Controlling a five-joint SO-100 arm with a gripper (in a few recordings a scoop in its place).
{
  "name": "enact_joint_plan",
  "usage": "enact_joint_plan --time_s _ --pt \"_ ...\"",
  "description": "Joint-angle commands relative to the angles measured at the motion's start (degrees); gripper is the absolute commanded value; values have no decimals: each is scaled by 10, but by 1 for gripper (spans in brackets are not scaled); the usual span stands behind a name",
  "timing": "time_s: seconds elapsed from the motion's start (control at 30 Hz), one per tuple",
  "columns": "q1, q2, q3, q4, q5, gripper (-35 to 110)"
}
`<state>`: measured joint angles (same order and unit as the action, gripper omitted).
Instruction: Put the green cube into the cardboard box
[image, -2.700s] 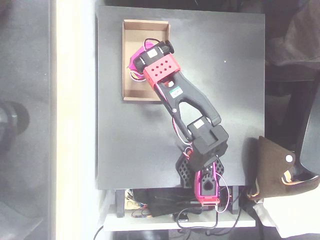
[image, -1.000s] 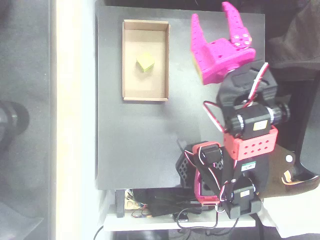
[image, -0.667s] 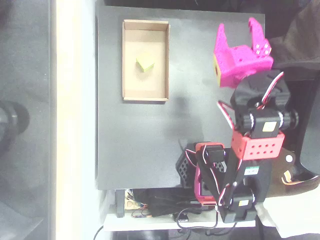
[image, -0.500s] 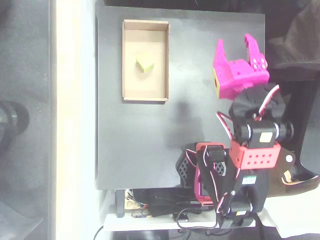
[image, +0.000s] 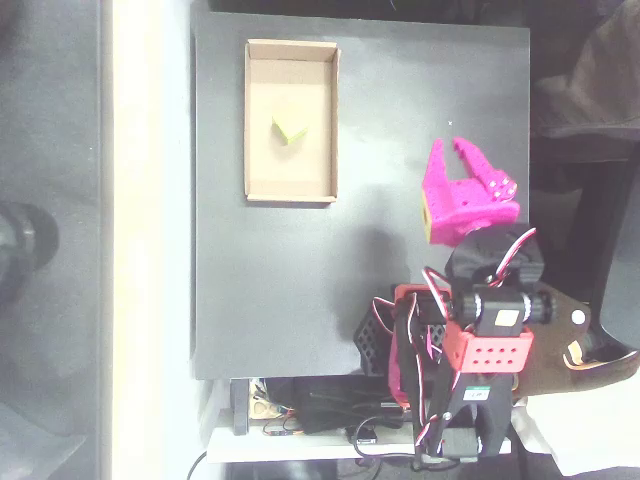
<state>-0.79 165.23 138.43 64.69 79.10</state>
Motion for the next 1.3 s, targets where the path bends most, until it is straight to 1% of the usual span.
enact_joint_plan --time_s 0.0,0.53,0.8,1.0,1.1,1.27 --pt "21 76 76 -5 4 6" --pt "21 261 352 -3 4 6" --pt "13 262 418 2 4 6" --pt "13 262 425 7 9 6" --pt "12 262 425 40 9 6" --pt "12 262 425 136 10 6"
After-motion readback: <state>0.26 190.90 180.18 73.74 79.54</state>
